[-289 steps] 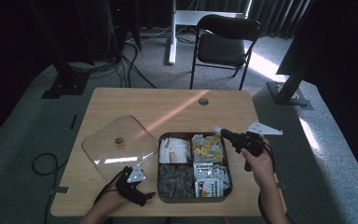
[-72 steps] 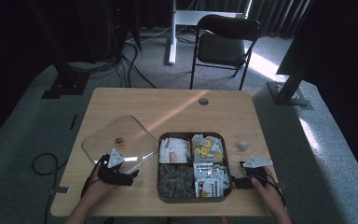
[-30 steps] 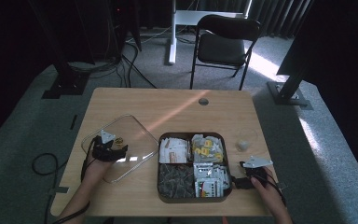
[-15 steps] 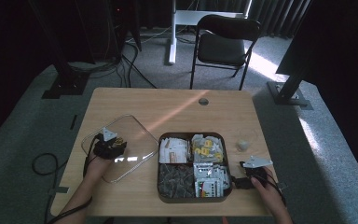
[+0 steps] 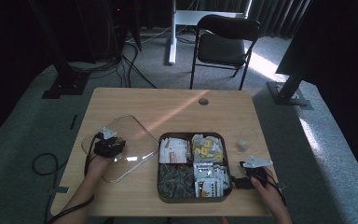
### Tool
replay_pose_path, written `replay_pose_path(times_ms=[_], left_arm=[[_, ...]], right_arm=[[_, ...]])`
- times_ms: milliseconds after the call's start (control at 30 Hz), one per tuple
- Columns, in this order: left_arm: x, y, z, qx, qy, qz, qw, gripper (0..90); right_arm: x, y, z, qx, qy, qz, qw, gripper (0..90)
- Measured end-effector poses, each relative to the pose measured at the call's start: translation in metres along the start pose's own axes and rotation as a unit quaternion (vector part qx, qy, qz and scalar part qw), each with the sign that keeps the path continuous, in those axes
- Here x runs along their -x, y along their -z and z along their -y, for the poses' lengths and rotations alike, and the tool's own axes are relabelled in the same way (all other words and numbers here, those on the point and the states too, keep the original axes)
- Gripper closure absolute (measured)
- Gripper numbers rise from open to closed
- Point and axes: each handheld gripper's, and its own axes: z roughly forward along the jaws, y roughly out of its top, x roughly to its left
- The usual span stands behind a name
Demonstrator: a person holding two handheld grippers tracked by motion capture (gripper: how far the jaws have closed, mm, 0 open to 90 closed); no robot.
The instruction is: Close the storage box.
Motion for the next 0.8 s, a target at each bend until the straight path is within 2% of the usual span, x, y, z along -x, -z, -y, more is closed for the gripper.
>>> replay_pose_path(times_ms=[267,633,800], left_arm=[[0.002,0.006,-0.002,-0.005,-0.005,0.004,1.0,58.8],[0.001,0.028,-0.014,0.025,-0.004,0.006,0.9996,59.0],[0.001,0.038,-0.023,0.031,-0.006,0.007,0.9995,59.0]], right_arm=[[0.0,0.0,0.0,0.0,0.0,0.0,1.0,17.3],[0.0,0.0,0.0,0.0,0.0,0.0,1.0,17.3],[0.0,0.0,0.0,0.0,0.0,0.0,1.0,17.3]])
